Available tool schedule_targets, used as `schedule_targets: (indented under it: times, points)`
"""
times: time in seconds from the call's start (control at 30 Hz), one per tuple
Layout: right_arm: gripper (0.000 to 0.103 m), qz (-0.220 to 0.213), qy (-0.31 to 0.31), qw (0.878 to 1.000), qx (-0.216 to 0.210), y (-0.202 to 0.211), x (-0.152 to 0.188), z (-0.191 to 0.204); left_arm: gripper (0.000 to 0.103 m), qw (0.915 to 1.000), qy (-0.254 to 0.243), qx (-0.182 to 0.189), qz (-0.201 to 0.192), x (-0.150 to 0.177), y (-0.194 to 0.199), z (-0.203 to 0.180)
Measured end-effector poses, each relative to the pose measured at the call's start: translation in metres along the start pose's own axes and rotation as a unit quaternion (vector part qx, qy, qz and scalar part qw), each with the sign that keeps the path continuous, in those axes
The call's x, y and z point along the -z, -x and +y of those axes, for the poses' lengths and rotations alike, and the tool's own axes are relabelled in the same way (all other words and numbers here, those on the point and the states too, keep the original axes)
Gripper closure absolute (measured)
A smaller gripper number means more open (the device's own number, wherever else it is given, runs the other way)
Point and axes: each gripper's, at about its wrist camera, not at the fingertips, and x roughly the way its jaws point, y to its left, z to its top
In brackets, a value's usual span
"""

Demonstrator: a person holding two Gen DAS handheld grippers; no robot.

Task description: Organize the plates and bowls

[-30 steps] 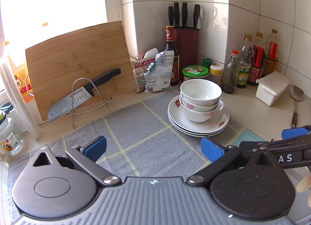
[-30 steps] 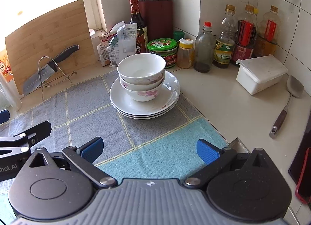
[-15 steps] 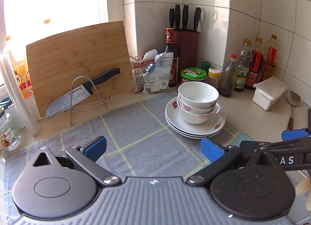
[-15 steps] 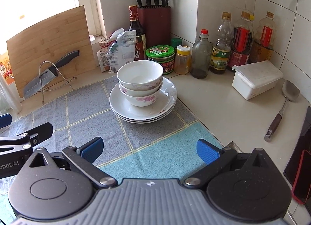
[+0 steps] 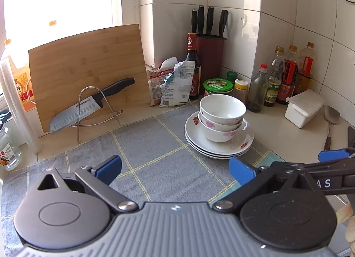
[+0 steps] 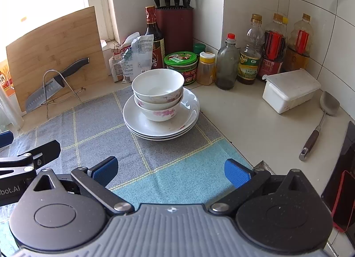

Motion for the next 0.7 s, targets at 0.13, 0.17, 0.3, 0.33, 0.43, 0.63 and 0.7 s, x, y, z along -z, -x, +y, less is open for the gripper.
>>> schedule_targets:
  times: [0.13, 0.17, 0.3, 0.33, 0.43, 0.63, 0.7]
  points:
    - [0.0, -0.001, 0.001, 1.0, 0.002, 0.0003, -0.0003, 0.0011, 0.001, 1.0, 0.001, -0.001, 0.0, -0.0004, -0.0005, -0.0001]
    - [0.0, -0.001, 0.0, 1.0, 0.002, 0.0003, -0.0002, 0.0012, 0.001, 1.0, 0.001, -0.001, 0.0, -0.0004, -0.0003, -0.0003]
    - [0.0, -0.001, 0.0, 1.0, 0.003, 0.0001, -0.001, 0.001, 0.001, 1.0, 0.002, -0.002, 0.0, -0.0004, -0.0005, -0.0004]
    - [0.0, 0.0, 0.0, 1.0, 0.004, 0.0, -0.0012, 0.001, 0.001, 1.0, 0.002, -0.002, 0.001, -0.0005, -0.0007, -0.0005]
    - [0.0, -0.001, 0.002, 1.0, 0.006, 0.0003, -0.0017, 0.0014, 0.001, 1.0, 0.002, 0.0, 0.001, -0.0008, -0.0013, -0.0005]
    - [0.0, -0.001, 0.002, 1.0, 0.008, 0.0003, -0.0025, 0.0011, 0.001, 1.0, 0.003, 0.001, 0.001, -0.0011, -0.0021, -0.0008]
    - [0.0, -0.001, 0.002, 1.0, 0.009, 0.0004, -0.0029, 0.0011, 0.001, 1.0, 0.003, 0.0, 0.001, -0.0014, -0.0025, -0.001]
